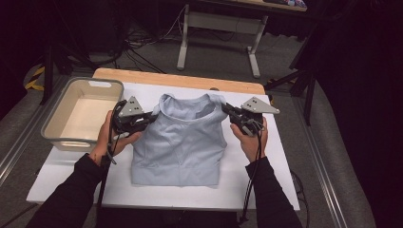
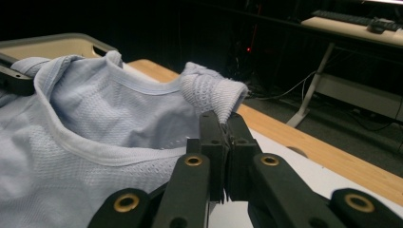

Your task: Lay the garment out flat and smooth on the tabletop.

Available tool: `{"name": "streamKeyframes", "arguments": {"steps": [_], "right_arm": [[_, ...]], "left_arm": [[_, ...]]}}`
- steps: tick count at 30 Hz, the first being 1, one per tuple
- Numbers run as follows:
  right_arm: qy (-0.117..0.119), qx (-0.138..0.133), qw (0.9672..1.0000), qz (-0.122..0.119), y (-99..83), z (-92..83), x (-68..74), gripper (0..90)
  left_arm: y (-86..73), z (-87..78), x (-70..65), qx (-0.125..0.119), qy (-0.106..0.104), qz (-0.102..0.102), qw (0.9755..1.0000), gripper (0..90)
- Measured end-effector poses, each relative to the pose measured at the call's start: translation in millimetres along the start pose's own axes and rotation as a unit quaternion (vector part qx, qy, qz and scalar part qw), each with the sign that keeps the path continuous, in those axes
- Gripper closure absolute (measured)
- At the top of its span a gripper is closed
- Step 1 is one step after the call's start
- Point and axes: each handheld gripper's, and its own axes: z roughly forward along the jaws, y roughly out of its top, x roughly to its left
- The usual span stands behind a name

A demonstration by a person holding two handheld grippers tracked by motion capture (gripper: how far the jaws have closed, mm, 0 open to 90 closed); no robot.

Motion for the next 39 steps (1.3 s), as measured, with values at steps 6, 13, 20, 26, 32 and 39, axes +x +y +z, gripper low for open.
{"name": "streamKeyframes", "arguments": {"steps": [6,13,20,26,32,39], "right_arm": [[0.002,-0.012,0.9999,-0.001,2.5,-11.5,2.7,87.7],[0.033,-0.001,0.9995,-0.001,-14.8,-9.7,19.6,87.6],[0.067,0.013,0.9977,-0.008,-34.4,-9.4,37.5,87.6],[0.098,0.047,0.9939,-0.016,-58.8,-4.3,51.6,87.6],[0.116,0.084,0.9892,-0.031,-76.3,-0.5,63.9,87.6],[0.123,0.103,0.986,-0.045,-85.0,1.2,71.0,87.5]], "left_arm": [[3.9,-7.6,-8.5,-0.007,0.001,0.026,0.9996,83.2],[-6.5,-2.4,-25.5,0.002,-0.008,0.059,0.9983,82.8],[-24.0,14.4,-49.1,0.027,-0.028,0.099,0.9943,82.8],[-40.2,25.8,-63.2,0.042,-0.056,0.113,0.9911,82.3],[-42.6,27.4,-59.9,0.034,-0.072,0.087,0.9931,77.6],[-33.6,35.8,-52.8,0.031,-0.072,0.053,0.9956,62.7]]}}
